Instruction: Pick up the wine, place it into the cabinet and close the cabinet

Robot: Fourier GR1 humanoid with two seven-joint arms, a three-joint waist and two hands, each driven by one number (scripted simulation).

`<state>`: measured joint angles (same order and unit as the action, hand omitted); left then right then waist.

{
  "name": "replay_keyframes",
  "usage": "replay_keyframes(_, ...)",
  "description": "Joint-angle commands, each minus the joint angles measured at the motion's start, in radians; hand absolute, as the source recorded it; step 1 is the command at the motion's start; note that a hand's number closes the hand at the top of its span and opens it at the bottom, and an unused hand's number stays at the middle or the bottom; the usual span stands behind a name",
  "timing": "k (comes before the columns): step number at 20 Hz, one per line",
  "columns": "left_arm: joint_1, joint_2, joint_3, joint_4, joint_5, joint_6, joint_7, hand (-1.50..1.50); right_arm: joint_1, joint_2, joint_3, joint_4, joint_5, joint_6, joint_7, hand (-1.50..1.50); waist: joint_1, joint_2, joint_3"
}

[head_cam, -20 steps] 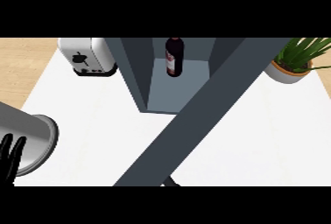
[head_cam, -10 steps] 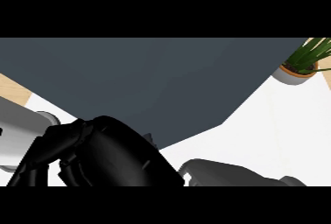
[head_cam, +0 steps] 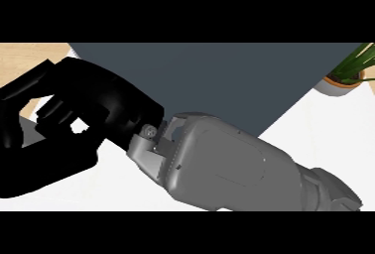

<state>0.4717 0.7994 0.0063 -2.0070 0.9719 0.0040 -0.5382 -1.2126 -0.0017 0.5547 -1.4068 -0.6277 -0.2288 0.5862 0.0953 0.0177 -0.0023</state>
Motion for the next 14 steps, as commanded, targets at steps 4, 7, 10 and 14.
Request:
replay_keyframes(4, 0.016, 0.001, 0.066, 0.018, 0.022, -0.037, 0.007, -1.5, -0.084, 0.002, -0.084, 0.299, -0.263, 0.237, -0.027, 1.5, -0.01, -0.004, 0.0)
replay_keyframes(7, -0.01, 0.002, 0.074, 0.01, 0.035, 0.006, 0.05, -1.5, -0.125, 0.002, -0.113, 0.435, -0.197, 0.235, -0.16, 1.5, -0.032, -0.005, 0.001)
replay_keyframes(10, -0.004, 0.022, 0.115, 0.018, 0.062, -0.035, 0.059, -1.5, -0.111, -0.031, -0.158, 0.54, -0.099, 0.289, -0.281, 1.5, -0.037, 0.0, 0.001)
replay_keyframes(14, 0.028, 0.018, 0.131, 0.019, 0.072, -0.063, 0.063, -1.5, -0.122, -0.076, -0.181, 0.609, -0.079, 0.26, -0.323, 1.5, -0.034, -0.002, 0.001)
